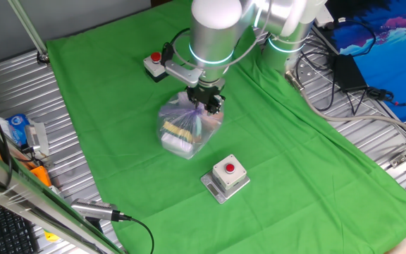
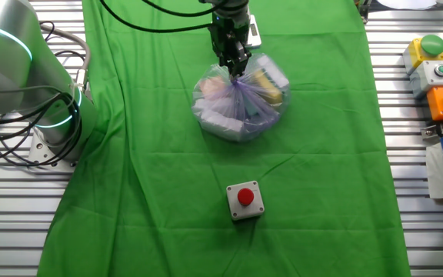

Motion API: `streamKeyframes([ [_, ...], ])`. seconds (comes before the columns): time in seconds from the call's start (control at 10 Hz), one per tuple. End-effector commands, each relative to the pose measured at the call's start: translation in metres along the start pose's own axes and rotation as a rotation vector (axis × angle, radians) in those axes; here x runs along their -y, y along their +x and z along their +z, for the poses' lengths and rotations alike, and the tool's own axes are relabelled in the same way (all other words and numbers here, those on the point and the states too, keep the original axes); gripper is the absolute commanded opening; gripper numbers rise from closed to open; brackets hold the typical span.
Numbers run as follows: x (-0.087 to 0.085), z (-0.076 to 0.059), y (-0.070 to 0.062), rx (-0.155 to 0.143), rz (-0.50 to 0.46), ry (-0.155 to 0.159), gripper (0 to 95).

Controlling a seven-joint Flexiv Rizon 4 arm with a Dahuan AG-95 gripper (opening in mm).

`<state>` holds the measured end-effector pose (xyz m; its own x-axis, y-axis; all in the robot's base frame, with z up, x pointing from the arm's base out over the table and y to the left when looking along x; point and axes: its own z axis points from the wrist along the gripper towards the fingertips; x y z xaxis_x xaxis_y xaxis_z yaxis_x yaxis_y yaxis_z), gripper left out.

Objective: Pick up a bag of things

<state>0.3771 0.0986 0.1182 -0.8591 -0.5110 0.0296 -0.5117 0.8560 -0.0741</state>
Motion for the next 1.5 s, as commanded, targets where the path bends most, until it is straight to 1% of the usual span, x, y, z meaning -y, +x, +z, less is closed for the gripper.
streamKeyframes([
  [0.1,0.001,0.004,-0.001,-0.001,-0.002,0.005,38.0],
  [0.3,0.002,0.007,-0.002,0.002,-0.003,0.011,38.0],
  [0.6,0.007,0.006,-0.006,-0.006,-0.009,0.026,38.0],
  [1.3,0.014,0.007,-0.009,-0.009,-0.008,0.034,38.0],
  [1.4,0.014,0.008,-0.009,-0.009,-0.006,0.034,19.0],
  [1.5,0.014,0.009,-0.009,-0.007,-0.005,0.033,19.0],
])
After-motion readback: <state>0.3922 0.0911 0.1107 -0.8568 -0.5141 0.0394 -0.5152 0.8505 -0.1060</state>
